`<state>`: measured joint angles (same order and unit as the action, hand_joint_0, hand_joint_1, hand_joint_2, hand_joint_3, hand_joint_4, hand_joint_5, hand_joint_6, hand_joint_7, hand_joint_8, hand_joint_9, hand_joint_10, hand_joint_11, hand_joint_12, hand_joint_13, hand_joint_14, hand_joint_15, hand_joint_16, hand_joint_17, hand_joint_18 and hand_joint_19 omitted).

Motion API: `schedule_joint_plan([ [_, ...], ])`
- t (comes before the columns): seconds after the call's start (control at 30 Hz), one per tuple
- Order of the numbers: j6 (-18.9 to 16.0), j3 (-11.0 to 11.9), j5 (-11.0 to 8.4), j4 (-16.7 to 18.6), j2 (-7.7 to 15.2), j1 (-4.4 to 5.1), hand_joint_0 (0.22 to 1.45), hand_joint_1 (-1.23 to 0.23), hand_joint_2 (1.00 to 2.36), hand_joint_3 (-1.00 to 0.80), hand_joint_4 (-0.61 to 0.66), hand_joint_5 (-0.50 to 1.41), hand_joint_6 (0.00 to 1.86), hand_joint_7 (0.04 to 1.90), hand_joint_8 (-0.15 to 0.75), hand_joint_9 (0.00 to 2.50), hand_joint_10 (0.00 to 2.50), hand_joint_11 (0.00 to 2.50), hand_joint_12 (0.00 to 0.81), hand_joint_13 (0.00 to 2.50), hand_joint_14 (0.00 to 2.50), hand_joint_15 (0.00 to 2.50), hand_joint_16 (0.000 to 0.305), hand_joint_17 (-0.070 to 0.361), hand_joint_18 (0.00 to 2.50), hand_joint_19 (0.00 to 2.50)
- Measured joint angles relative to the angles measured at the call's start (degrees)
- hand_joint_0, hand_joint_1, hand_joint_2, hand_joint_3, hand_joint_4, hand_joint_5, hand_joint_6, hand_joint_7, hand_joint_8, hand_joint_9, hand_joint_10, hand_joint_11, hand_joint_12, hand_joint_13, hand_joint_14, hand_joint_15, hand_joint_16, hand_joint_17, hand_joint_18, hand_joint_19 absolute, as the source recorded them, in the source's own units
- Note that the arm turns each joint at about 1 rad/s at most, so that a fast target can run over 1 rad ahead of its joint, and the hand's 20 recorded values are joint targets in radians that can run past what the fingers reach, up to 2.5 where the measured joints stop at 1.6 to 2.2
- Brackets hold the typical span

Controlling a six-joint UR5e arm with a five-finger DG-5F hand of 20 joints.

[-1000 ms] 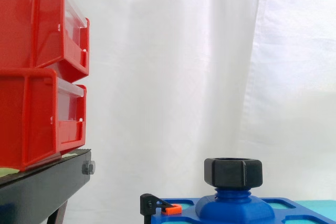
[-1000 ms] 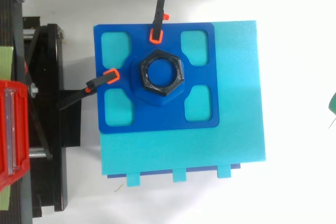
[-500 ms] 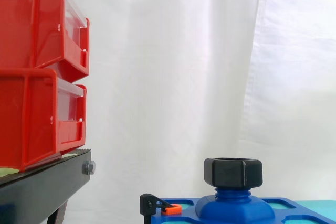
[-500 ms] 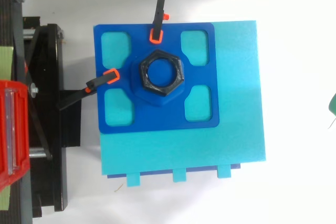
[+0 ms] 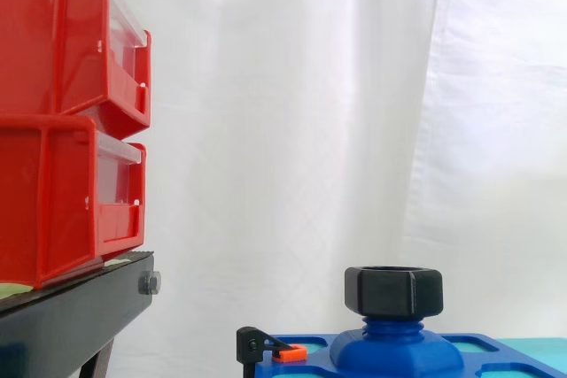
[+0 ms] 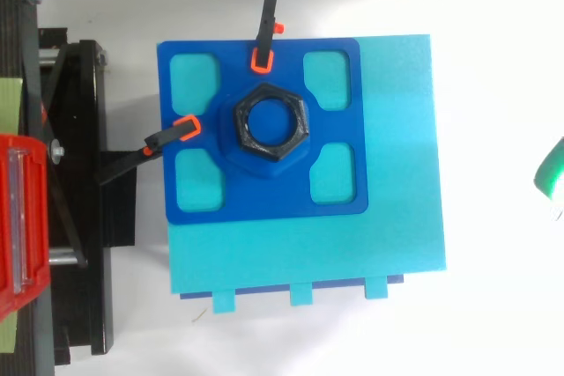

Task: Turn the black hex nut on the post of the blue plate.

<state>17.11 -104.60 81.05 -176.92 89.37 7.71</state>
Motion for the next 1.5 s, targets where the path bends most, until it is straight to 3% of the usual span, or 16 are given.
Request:
schedule_joint_plan([
  [0.17,-0.17,1.05,0.01,1.18,3.04,0.02,0.50,-0.50,1.00,-0.50,0.16,-0.19,0.50,0.70,0.245,0.65,0.00,0.04,0.322,0.59,0.01,0.18,0.055,0.123,0.46,0.34],
  [0.33,0.53,6.13,0.35,0.59,7.79,-0.36,0.51,-0.50,1.00,-0.50,0.17,-0.19,0.50,0.70,0.249,0.65,0.00,0.04,0.323,0.59,0.01,0.18,0.054,0.122,0.47,0.36],
  [0.5,2.74,10.16,0.38,-0.48,9.69,-0.53,0.51,-0.49,1.00,-0.50,0.17,-0.19,0.50,0.70,0.249,0.66,0.00,0.05,0.327,0.60,0.01,0.18,0.055,0.123,0.49,0.36],
  [0.63,7.15,12.39,0.07,-0.70,9.96,-0.41,0.51,-0.49,1.00,-0.50,0.17,-0.19,0.50,0.70,0.252,0.66,0.00,0.05,0.328,0.60,0.01,0.18,0.054,0.122,0.49,0.37],
  [0.8,11.84,13.39,-0.64,-0.23,10.01,-0.19,0.51,-0.49,1.00,-0.50,0.17,-0.19,0.50,0.70,0.253,0.65,0.00,0.05,0.331,0.60,0.01,0.19,0.054,0.122,0.51,0.37],
  [1.0,17.88,14.60,-0.89,3.48,12.12,-0.06,0.50,-0.50,1.00,-0.50,0.17,-0.19,0.50,0.70,0.248,0.62,0.00,0.05,0.337,0.58,0.01,0.18,0.055,0.123,0.50,0.38],
  [1.13,21.12,18.08,0.41,3.34,15.31,-0.37,0.50,-0.49,1.00,-0.50,0.17,-0.19,0.50,0.70,0.247,0.61,0.00,0.05,0.339,0.58,0.01,0.18,0.055,0.123,0.49,0.38],
  [1.37,28.74,25.63,3.47,-1.30,20.18,-0.72,0.50,-0.49,1.00,-0.50,0.17,-0.20,0.50,0.70,0.246,0.59,0.00,0.04,0.346,0.55,0.01,0.17,0.055,0.124,0.49,0.38],
  [1.5,33.38,27.27,4.19,-1.86,21.34,-0.75,0.50,-0.49,1.00,-0.50,0.17,-0.20,0.50,0.70,0.247,0.58,0.00,0.03,0.349,0.55,0.01,0.17,0.055,0.123,0.49,0.38],
])
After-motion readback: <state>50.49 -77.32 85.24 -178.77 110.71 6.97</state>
